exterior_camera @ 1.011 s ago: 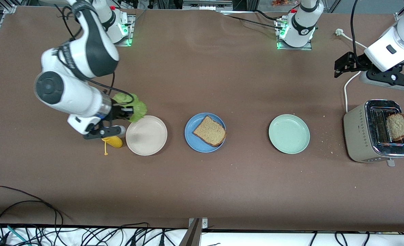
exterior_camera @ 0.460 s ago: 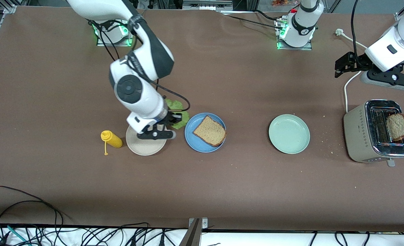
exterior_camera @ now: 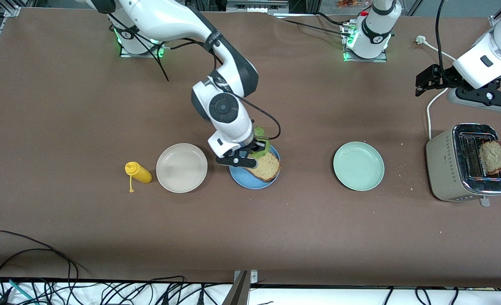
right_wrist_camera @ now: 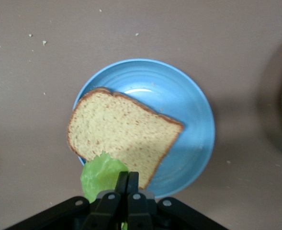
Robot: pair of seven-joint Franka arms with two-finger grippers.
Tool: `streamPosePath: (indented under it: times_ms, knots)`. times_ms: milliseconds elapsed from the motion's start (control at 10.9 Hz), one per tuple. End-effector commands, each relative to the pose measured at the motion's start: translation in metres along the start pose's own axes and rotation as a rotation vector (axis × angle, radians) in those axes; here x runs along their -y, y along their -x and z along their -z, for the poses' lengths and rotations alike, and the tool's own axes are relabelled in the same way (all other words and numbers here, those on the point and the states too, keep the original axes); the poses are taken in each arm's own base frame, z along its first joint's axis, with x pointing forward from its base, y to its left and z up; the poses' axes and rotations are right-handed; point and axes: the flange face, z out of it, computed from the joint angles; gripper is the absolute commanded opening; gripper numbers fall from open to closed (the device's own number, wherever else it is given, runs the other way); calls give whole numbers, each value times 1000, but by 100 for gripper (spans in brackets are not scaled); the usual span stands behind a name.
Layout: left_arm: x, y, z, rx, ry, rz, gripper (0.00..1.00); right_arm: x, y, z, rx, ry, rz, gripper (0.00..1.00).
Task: Make sandwich in blue plate with both arms
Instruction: 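Lower the lettuce onto the bread and open the right gripper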
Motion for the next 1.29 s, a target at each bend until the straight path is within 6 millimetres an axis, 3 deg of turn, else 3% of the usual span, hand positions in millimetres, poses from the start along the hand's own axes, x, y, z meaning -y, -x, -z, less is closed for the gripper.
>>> streamPosePath:
  times_ms: [0, 276, 460, 828, 1195]
  knots:
    - [1, 6, 5, 0, -24, 5, 100, 9, -7, -5, -14, -35, -59, 0]
    - [2, 6, 5, 0, -24, 7, 100, 4, -14, -32, -32, -41, -55, 0]
    - [2, 6, 5, 0, -24, 7, 100, 10, -14, -61, -78, -83, -57, 0]
    - [2, 6, 5, 0, -24, 7, 100, 7, -18, -64, -95, -90, -53, 0]
    - [2, 6, 5, 2, -24, 7, 100, -17, -43, -88, -156, -78, -3, 0]
